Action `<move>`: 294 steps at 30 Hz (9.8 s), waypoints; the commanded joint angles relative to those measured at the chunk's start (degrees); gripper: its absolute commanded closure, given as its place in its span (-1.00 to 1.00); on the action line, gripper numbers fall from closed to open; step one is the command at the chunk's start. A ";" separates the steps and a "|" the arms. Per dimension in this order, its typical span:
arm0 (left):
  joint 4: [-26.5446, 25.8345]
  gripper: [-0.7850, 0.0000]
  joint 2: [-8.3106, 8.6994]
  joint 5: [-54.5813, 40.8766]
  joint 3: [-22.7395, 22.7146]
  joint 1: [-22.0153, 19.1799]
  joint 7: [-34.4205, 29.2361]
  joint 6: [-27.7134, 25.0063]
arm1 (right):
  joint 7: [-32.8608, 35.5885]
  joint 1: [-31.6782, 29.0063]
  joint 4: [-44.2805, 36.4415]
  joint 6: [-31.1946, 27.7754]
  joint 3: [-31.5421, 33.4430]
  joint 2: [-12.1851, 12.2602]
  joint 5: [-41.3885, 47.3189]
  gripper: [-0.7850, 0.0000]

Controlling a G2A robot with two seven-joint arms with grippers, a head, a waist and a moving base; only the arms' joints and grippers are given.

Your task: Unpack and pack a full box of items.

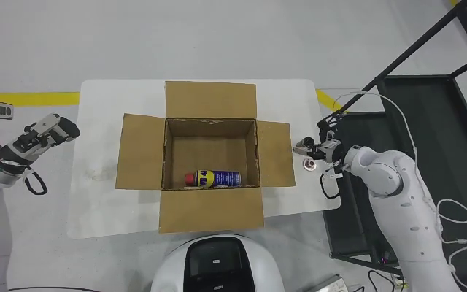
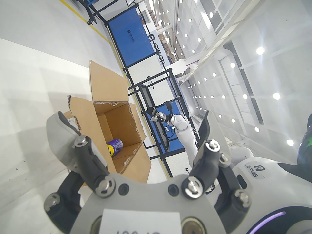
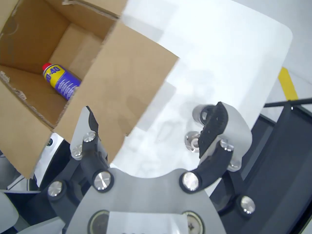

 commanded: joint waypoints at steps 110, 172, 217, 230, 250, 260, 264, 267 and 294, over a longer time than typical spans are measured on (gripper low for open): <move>0.00 -1.00 0.00 0.00 0.00 0.00 0.00 0.00 | -7.78 14.35 34.56 -1.56 -18.61 -0.60 -14.76 0.15; 0.00 -1.00 0.00 0.00 0.00 0.00 0.00 0.00 | 2.11 -0.83 -0.39 -1.93 -2.01 3.71 -11.15 1.00; 0.00 -1.00 0.00 0.00 0.00 0.00 0.00 0.00 | 8.47 42.16 15.50 -1.48 -59.77 -9.56 -12.22 1.00; 0.00 -1.00 0.00 0.00 0.00 0.00 0.00 0.00 | 5.61 46.48 27.53 -0.42 -66.33 -14.74 -13.10 1.00; 0.00 -1.00 0.00 0.00 0.00 0.00 0.00 0.00 | 9.12 42.47 17.22 -5.63 -59.29 -12.23 -14.36 -0.16; 0.00 -1.00 0.00 0.00 0.00 0.00 0.00 0.00 | 14.36 25.07 -8.57 -10.38 -35.29 -3.81 -7.79 -0.37; 0.00 -1.00 0.00 0.00 0.00 0.00 0.00 0.00 | 13.29 19.41 -10.53 -11.26 -24.81 -1.75 -4.16 -0.39; 0.00 -1.00 0.00 0.00 0.00 0.00 0.00 0.00 | 12.13 15.69 -8.85 -11.34 -17.15 -0.54 -1.61 -0.43; 0.00 -1.00 0.00 0.00 0.00 0.00 0.00 0.00 | 6.93 18.49 23.31 -9.75 -13.66 1.29 -6.20 -1.00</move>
